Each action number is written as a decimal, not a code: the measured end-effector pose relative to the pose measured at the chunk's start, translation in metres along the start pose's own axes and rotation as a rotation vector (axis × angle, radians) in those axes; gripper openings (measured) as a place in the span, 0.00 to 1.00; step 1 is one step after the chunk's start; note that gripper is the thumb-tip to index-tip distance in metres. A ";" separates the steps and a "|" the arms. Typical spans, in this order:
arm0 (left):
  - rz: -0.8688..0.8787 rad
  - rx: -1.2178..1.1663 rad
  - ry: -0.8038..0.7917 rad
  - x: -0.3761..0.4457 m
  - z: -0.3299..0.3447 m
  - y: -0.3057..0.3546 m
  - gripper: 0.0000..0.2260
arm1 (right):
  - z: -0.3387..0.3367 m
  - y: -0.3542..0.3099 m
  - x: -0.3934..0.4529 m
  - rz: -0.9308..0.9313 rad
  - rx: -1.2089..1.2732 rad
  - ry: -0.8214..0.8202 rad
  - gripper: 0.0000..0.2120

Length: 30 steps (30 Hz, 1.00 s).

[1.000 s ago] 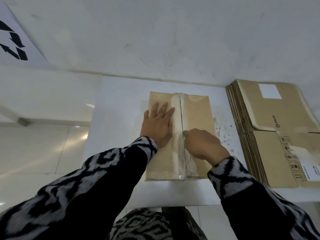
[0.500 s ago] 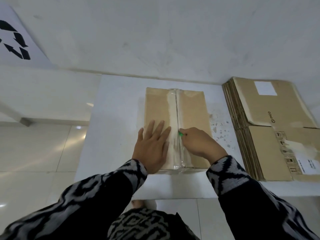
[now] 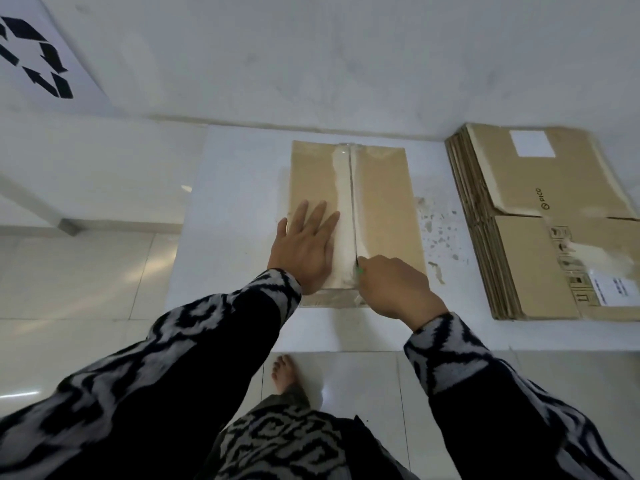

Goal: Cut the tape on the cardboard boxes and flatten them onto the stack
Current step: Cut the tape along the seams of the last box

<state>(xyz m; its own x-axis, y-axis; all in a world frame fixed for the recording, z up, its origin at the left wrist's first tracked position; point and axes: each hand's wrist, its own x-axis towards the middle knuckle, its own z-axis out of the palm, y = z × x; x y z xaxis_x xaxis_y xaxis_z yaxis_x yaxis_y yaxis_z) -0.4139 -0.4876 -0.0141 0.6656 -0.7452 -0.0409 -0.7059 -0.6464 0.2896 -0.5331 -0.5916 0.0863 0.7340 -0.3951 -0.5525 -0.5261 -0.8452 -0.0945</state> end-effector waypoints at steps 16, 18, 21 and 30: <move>-0.013 -0.010 0.015 -0.003 -0.001 0.003 0.23 | 0.035 0.000 -0.043 0.034 0.009 0.120 0.16; -0.013 -0.003 0.006 -0.002 0.000 0.003 0.23 | 0.040 -0.001 -0.046 0.048 0.047 0.142 0.17; -0.018 0.002 -0.005 -0.002 -0.001 0.004 0.23 | 0.046 0.000 -0.050 0.065 0.114 0.152 0.19; 0.011 -0.012 -0.055 -0.004 -0.007 0.003 0.23 | 0.061 0.023 -0.093 0.045 0.310 0.308 0.23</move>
<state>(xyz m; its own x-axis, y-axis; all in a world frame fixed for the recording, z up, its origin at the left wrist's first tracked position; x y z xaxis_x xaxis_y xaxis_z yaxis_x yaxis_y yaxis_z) -0.4175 -0.4853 -0.0059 0.6438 -0.7599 -0.0898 -0.7095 -0.6367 0.3020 -0.6399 -0.5522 0.0851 0.7767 -0.5573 -0.2937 -0.6298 -0.6951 -0.3465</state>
